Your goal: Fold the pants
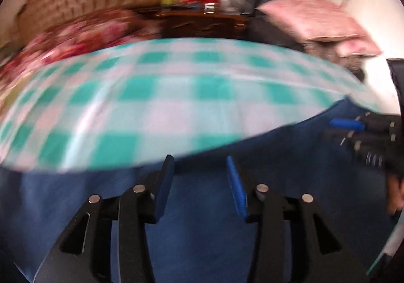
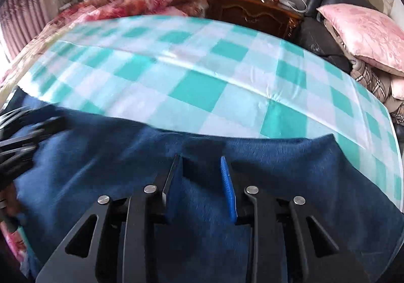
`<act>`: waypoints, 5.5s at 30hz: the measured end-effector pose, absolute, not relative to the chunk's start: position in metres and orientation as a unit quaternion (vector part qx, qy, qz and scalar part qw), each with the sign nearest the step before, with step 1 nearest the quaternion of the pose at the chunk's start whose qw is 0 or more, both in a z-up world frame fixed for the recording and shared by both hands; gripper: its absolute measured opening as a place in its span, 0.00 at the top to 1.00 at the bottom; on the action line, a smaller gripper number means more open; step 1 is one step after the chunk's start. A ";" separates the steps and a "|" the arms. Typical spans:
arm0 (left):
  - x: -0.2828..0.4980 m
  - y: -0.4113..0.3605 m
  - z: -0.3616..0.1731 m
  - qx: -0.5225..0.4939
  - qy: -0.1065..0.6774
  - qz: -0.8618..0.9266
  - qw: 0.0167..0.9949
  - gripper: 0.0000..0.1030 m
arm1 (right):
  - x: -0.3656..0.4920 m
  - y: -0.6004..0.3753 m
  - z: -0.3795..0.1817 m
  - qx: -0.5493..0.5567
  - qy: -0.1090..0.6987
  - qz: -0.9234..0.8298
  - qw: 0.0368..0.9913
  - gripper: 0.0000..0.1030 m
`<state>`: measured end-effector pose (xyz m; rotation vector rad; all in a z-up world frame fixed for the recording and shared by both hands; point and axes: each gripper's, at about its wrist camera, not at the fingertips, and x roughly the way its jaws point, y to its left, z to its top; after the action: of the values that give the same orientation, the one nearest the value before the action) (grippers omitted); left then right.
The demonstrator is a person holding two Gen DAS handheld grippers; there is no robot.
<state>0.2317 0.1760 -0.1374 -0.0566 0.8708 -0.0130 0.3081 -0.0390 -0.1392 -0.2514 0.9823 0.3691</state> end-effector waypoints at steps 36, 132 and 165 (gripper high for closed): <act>-0.002 0.467 -0.112 -0.263 0.296 0.239 0.887 0.77 | 0.203 0.065 -0.119 -0.098 0.435 0.247 0.860 0.39; 0.170 0.456 -0.111 -0.019 0.428 0.203 0.880 0.66 | 0.314 0.021 -0.143 -0.053 0.479 0.119 0.868 0.41; 0.054 0.268 -0.144 -0.041 0.397 -0.026 0.917 0.73 | 0.165 0.119 -0.152 -0.121 0.463 0.203 0.854 0.37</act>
<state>0.0539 0.2685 -0.1439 -0.0838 0.8165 -0.0539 0.1646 0.1192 -0.1517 -0.2544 0.9746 0.4272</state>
